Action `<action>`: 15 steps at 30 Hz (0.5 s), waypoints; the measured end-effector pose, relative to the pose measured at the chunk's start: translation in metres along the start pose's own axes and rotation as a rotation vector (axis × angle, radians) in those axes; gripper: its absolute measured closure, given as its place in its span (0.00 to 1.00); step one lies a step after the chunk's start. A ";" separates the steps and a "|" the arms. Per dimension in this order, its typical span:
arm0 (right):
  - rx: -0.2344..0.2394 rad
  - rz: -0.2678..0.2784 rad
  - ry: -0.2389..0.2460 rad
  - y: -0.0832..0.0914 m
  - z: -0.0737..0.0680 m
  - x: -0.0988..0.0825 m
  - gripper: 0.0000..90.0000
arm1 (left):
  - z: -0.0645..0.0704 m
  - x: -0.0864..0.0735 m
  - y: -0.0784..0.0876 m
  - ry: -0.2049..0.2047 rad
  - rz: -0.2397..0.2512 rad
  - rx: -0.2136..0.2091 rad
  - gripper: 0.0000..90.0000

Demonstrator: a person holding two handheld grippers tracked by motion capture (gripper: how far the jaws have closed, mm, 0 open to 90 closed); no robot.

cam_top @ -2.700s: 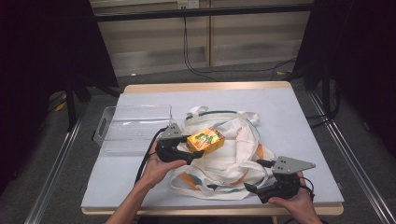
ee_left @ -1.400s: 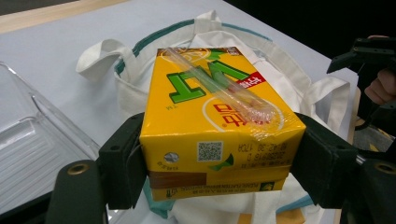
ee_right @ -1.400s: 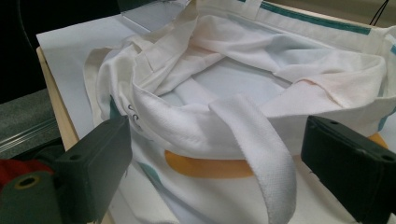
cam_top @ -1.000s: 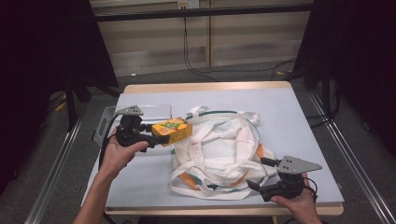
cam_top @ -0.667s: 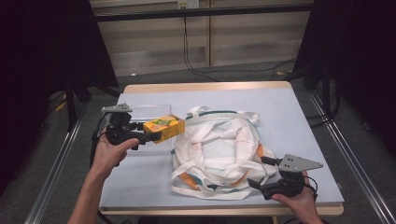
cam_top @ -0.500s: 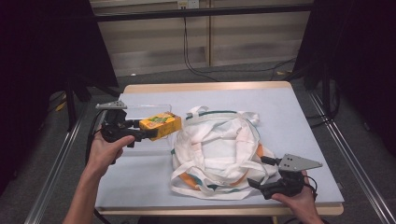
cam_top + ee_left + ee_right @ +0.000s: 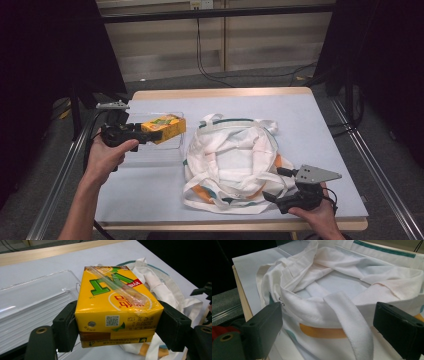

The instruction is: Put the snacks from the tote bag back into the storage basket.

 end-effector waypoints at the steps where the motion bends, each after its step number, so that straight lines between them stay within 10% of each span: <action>1: 0.002 0.001 0.001 0.000 -0.001 0.000 0.10 | -0.001 0.001 0.000 0.003 -0.003 0.013 0.30; 15: -0.001 0.003 0.012 0.000 -0.003 0.001 0.10 | -0.017 0.019 -0.007 0.045 -0.116 0.095 0.30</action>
Point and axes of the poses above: each handheld gripper's, and its own axes: y roughly backward along the jaws, x roughly out of its top, z roughly to its right, the point moved 1 cm from there along -y, roughly forward along the jaws, and after that the axes turned 6 degrees about z, right-handed, at the moved point
